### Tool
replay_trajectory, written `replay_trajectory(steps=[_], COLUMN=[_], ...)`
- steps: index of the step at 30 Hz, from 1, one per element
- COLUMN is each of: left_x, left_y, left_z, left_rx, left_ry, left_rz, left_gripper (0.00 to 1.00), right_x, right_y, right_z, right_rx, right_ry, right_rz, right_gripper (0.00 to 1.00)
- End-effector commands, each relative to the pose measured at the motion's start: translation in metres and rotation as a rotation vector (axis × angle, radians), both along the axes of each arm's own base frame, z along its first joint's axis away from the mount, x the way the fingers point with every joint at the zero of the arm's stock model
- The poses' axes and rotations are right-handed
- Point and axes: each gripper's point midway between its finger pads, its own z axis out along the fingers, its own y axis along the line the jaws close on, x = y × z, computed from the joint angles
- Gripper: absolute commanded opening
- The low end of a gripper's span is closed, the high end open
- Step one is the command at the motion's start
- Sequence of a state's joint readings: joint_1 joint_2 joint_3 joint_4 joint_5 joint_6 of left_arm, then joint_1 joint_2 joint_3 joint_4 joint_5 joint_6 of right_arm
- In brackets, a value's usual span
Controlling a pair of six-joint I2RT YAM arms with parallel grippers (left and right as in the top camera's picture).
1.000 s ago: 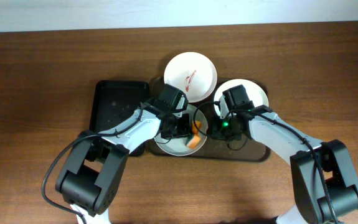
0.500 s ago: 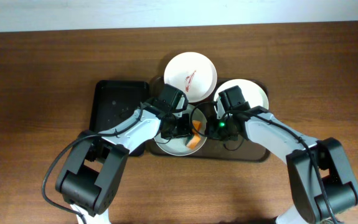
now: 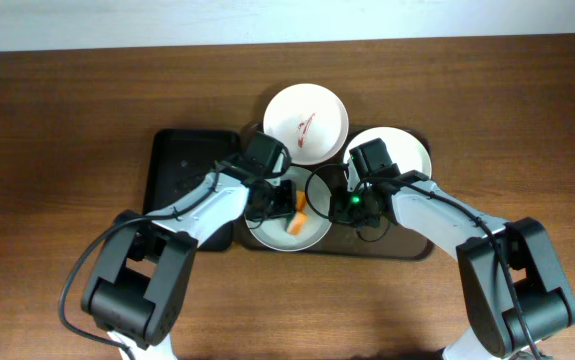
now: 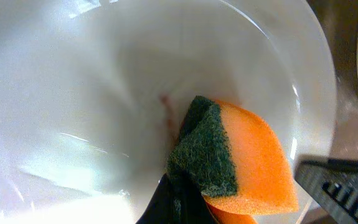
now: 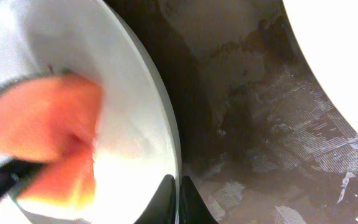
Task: Clean dirty plates on tray and stack at the side
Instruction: 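Scrub the tilted plate's sauce with the sponge in left gripper, then move the sponge back over the black tray with left gripper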
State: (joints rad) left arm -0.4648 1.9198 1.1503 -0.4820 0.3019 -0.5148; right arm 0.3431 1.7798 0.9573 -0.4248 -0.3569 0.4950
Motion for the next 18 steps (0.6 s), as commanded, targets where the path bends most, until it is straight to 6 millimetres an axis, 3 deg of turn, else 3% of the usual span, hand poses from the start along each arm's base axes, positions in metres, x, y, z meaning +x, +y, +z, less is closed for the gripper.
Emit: replay_trajectory(steps=[1,4,7,10,14,15,18], left_x=[0.018,0.029,0.035,0.045,0.049,0.050,0.051], left_y=[0.054,0.055,0.047,0.066,0.075,0.086,0.112], left_z=[-0.017,-0.005,0.026,0.056,0.114,0.130,0.137], left_rx=[0.171,0.147,0.127,0.218,0.245,0.282,0.365], left_ry=[-0.040,-0.083,-0.184,-0.280,-0.447,-0.486,-0.497], left_rz=[0.085,0.047,-0.099,-0.053,-0.083,-0.050,0.009], left_gripper=[0.00,0.00,0.00,0.00,0.00,0.00,0.00], right_x=[-0.007,-0.009,-0.009,-0.010,-0.011,-0.010,-0.010], right_y=[-0.006,-0.007,-0.007,-0.007,-0.007,-0.007,-0.007], right_z=[-0.011,-0.011,-0.011,-0.012,-0.012,-0.012,-0.012], right_rx=[-0.043,-0.046,-0.046,-0.048,-0.049,-0.049,-0.049], right_ry=[0.035,0.043,0.044,0.051,0.049,0.049,0.049], right_rz=[-0.002,-0.002,-0.001,-0.001,0.002,0.002,0.002], right_gripper=[0.04,0.04,0.04,0.04,0.05,0.05,0.05])
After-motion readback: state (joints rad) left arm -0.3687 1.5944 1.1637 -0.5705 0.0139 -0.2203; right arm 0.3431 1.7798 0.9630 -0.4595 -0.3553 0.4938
